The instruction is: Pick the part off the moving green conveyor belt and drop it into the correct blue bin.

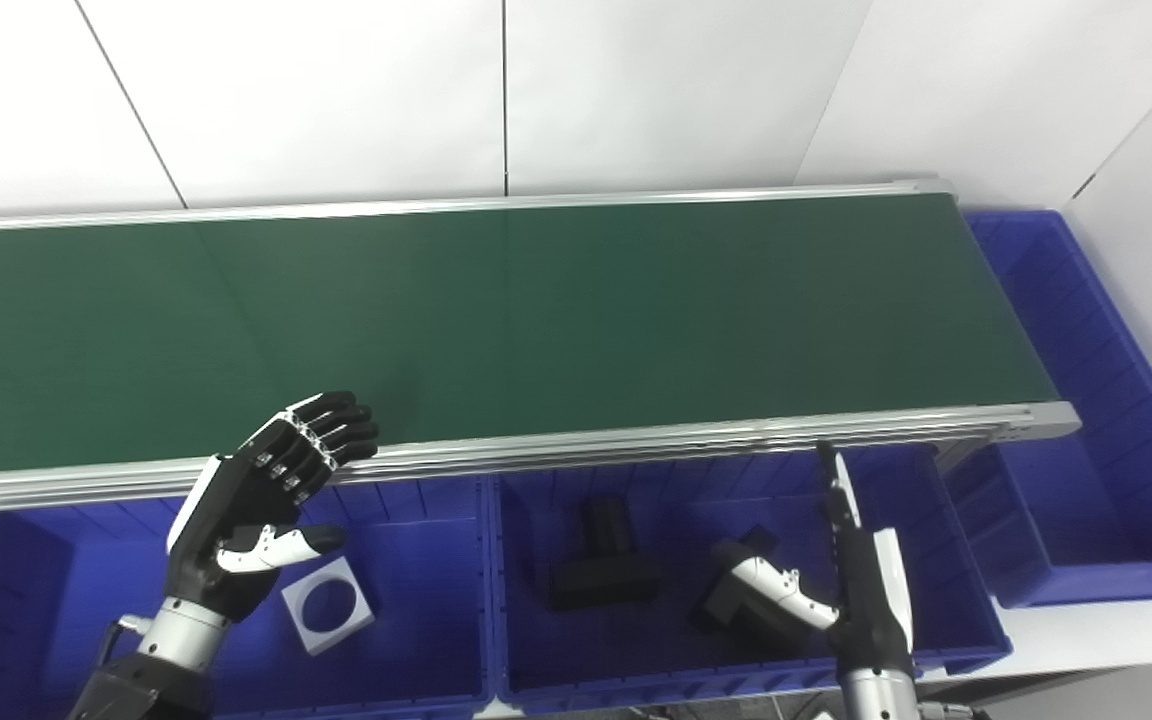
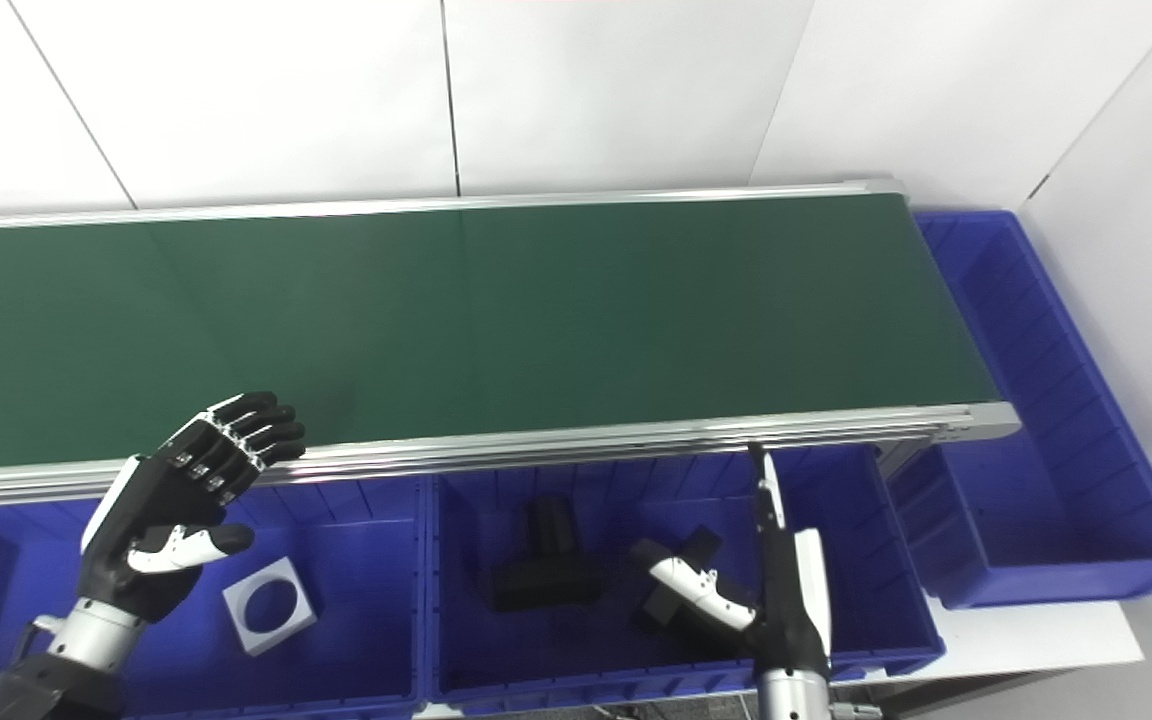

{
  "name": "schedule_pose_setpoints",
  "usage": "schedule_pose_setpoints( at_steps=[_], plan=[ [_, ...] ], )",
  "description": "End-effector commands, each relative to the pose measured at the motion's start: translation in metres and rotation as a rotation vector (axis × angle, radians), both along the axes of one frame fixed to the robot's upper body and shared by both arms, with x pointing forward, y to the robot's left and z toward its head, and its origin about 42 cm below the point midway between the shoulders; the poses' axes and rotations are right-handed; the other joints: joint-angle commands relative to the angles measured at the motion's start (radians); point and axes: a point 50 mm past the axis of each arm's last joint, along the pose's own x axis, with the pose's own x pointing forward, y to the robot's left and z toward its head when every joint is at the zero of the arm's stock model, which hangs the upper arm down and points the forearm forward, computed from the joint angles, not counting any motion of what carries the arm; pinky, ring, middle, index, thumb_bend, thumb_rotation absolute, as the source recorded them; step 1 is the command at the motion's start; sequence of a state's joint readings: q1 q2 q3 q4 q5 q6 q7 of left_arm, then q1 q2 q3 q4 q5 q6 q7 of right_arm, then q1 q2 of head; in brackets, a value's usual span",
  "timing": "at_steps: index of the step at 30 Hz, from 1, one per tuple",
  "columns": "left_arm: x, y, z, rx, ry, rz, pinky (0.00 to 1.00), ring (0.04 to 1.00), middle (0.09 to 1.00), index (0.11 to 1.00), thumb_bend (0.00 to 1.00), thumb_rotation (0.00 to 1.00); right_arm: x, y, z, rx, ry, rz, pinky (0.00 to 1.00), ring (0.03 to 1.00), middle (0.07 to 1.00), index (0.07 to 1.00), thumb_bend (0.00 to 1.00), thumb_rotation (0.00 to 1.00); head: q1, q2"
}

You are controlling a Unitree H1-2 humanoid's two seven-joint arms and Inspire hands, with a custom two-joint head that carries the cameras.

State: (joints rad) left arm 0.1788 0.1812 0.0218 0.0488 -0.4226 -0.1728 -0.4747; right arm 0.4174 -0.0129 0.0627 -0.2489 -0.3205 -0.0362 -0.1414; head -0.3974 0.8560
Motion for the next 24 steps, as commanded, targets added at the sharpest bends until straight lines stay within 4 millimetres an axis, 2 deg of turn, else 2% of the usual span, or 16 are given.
schedule_pose_setpoints(
  at_steps=[1, 5, 9, 12, 16, 22, 24],
  plan=[
    [0.003, -0.003, 0.009, 0.011, -0.058, -0.009, 0.76, 0.763, 0.769, 0.76, 1.0, 0.19, 0.005, 0.011, 0.027, 0.005, -0.098, 0.044, 0.9, 0.958, 0.974, 1.0, 0.91, 0.5, 0.019, -0.005],
    [0.001, -0.008, 0.008, 0.008, -0.055, -0.004, 0.77, 0.765, 0.77, 0.763, 1.0, 0.18, 0.015, 0.033, 0.055, 0.021, -0.193, 0.151, 0.84, 0.909, 0.923, 0.96, 0.89, 0.49, 0.071, -0.02],
    [-0.002, -0.015, 0.008, 0.016, -0.061, -0.003, 0.76, 0.764, 0.772, 0.766, 1.0, 0.18, 0.024, 0.052, 0.067, 0.05, -0.234, 0.278, 0.84, 0.899, 0.916, 0.938, 0.89, 0.49, 0.125, -0.039],
    [-0.004, -0.019, 0.007, 0.019, -0.062, -0.006, 0.77, 0.777, 0.785, 0.776, 1.0, 0.18, 0.028, 0.057, 0.067, 0.063, -0.234, 0.331, 0.84, 0.899, 0.914, 0.929, 0.9, 0.52, 0.15, -0.048],
    [-0.008, -0.025, 0.005, 0.033, -0.065, -0.009, 0.79, 0.791, 0.796, 0.786, 0.99, 0.17, 0.041, 0.068, 0.068, 0.071, -0.244, 0.392, 0.84, 0.901, 0.918, 0.935, 0.89, 0.56, 0.224, -0.075],
    [-0.012, -0.034, 0.001, 0.044, -0.064, 0.003, 0.79, 0.785, 0.792, 0.786, 1.0, 0.18, 0.056, 0.072, 0.055, 0.079, -0.23, 0.445, 0.81, 0.879, 0.898, 0.93, 0.86, 0.62, 0.322, -0.093],
    [-0.013, -0.037, 0.0, 0.051, -0.071, -0.002, 0.79, 0.788, 0.794, 0.789, 1.0, 0.19, 0.059, 0.072, 0.05, 0.095, -0.21, 0.455, 0.81, 0.873, 0.891, 0.924, 0.84, 0.6, 0.35, -0.099]
  ],
)
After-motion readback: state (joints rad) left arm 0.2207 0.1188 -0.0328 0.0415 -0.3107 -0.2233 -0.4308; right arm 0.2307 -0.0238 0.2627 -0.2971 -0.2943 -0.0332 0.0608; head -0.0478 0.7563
